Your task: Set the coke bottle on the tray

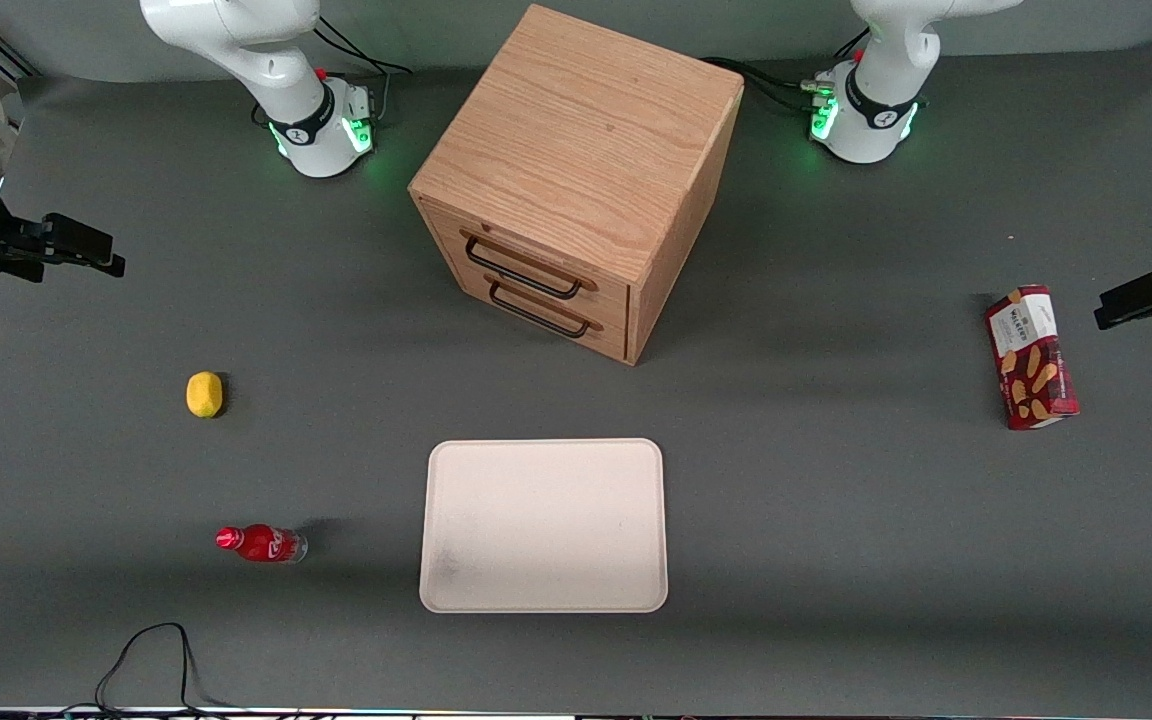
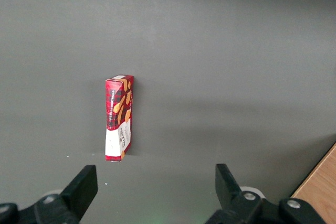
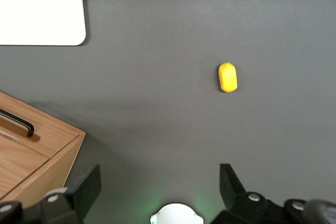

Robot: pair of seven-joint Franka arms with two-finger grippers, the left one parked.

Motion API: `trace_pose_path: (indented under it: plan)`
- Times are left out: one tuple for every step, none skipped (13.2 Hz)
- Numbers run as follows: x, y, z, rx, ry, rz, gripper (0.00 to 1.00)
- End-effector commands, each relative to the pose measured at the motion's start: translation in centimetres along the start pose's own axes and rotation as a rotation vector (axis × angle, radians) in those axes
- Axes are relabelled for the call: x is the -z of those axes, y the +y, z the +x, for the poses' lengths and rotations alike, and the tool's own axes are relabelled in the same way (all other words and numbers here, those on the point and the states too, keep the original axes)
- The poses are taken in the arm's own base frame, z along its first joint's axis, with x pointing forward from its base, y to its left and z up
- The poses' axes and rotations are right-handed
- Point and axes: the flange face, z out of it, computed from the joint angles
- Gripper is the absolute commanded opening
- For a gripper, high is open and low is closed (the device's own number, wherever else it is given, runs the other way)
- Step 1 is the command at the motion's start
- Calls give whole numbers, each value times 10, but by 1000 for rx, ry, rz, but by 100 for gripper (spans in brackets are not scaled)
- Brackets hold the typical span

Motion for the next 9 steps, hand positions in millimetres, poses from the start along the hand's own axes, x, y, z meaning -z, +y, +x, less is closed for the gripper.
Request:
trace_pose_path:
  plan:
    - [8,2,15,1,14,2,100]
    - [7,1,21,2,16,0,100]
    - [4,2,28,0,12,-1,100]
    - [3,1,36,2,12,-4,100]
    - [0,0,46,5,7,-8,100]
    - [-8,-1,58,5,-8,-13,100]
    - [-17,-1,72,3,-23,-12,100]
    - [-16,-1,88,2,-7,-17,100]
    - [-20,-2,105,2,3,-22,100]
